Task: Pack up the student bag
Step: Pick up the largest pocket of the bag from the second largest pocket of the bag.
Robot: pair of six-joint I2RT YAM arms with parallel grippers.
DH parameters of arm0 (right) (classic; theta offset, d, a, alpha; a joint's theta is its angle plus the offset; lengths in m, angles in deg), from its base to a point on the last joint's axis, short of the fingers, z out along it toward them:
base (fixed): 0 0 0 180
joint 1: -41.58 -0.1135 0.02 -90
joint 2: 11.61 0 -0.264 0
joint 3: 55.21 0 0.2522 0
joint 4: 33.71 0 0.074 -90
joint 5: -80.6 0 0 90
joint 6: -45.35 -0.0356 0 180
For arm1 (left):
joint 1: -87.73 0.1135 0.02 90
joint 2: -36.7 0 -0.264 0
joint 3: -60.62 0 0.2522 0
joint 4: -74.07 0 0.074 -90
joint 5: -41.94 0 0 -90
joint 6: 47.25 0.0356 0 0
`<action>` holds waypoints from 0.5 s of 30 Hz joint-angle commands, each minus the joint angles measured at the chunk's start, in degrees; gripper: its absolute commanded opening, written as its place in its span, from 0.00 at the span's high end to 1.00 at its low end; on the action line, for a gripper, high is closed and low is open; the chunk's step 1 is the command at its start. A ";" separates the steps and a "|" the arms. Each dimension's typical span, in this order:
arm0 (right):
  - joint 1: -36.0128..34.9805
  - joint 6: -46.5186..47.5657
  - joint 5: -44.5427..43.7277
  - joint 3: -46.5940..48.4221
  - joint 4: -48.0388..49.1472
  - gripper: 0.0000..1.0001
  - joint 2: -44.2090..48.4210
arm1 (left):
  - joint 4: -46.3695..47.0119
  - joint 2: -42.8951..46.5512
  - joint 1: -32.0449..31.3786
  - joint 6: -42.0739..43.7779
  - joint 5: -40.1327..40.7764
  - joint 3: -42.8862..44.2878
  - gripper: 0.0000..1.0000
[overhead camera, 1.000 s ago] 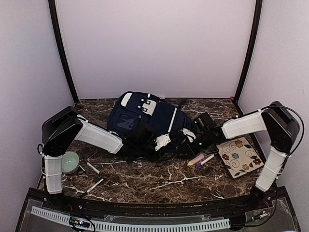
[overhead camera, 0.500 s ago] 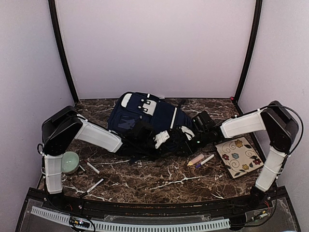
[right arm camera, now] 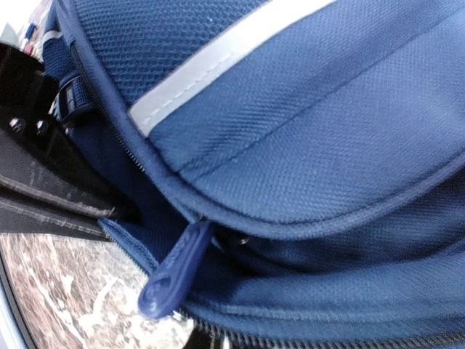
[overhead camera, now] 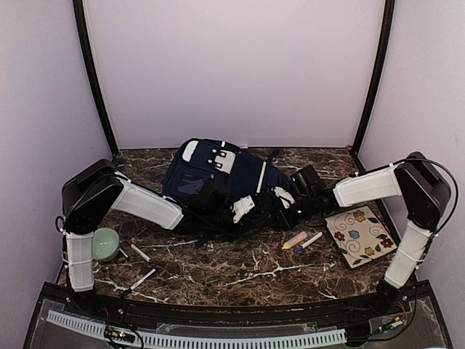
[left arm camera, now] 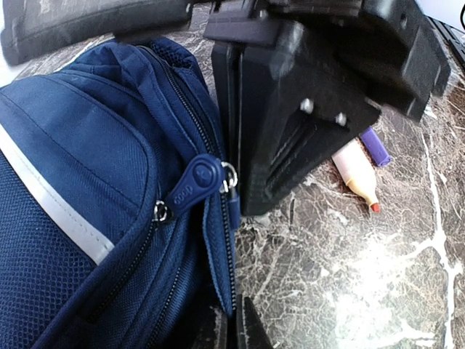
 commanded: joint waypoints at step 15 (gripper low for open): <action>3.82 6.22 5.41 -1.50 -6.34 0.89 10.33 | 2.87 5.25 -0.63 -3.60 -3.18 -2.07 1.00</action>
